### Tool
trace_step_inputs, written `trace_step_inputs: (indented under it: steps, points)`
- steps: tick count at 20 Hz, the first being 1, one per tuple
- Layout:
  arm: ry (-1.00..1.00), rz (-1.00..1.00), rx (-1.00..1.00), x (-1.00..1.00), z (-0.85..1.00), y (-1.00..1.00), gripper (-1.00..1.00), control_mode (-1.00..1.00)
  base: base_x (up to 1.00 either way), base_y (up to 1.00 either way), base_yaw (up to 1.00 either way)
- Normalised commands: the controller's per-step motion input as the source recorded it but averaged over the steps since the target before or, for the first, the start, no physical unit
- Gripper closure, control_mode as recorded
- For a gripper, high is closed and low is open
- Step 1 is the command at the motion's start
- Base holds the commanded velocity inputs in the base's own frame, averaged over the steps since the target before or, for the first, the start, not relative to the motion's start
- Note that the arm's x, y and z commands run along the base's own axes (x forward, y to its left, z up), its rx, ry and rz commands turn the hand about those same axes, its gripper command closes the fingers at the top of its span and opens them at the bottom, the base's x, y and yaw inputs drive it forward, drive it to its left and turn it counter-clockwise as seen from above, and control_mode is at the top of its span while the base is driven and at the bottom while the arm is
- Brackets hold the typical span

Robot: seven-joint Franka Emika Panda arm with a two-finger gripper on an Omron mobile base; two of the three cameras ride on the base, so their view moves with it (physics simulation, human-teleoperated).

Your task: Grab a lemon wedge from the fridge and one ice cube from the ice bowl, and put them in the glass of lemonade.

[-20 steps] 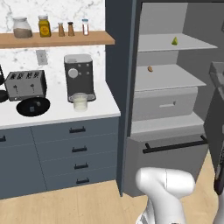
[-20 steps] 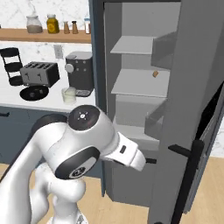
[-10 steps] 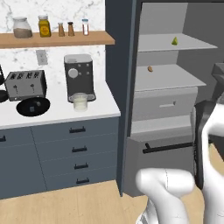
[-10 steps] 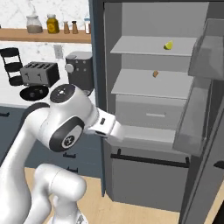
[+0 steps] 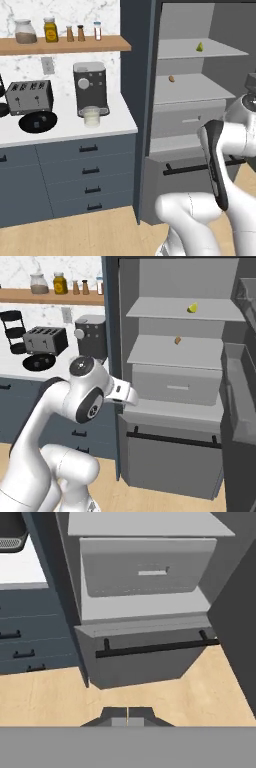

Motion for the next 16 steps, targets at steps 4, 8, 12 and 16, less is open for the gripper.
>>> trace_step_inputs:
  steps: [4,8,12,16]
  points:
    - [-0.31,0.25,0.0,0.08,0.0,0.49,-1.0,-1.0,0.0,0.0,0.0]
    - [-0.32,0.16,0.0,-0.04,0.0,0.49,-1.0,-1.0,0.0,0.0,0.0]
    - [-0.07,0.03,0.0,-0.04,0.21,0.46,-1.0,-1.0,0.0,0.0,0.0]
    - [0.05,-0.02,0.0,0.0,0.44,0.34,-1.0,-1.0,0.0,0.0,0.0]
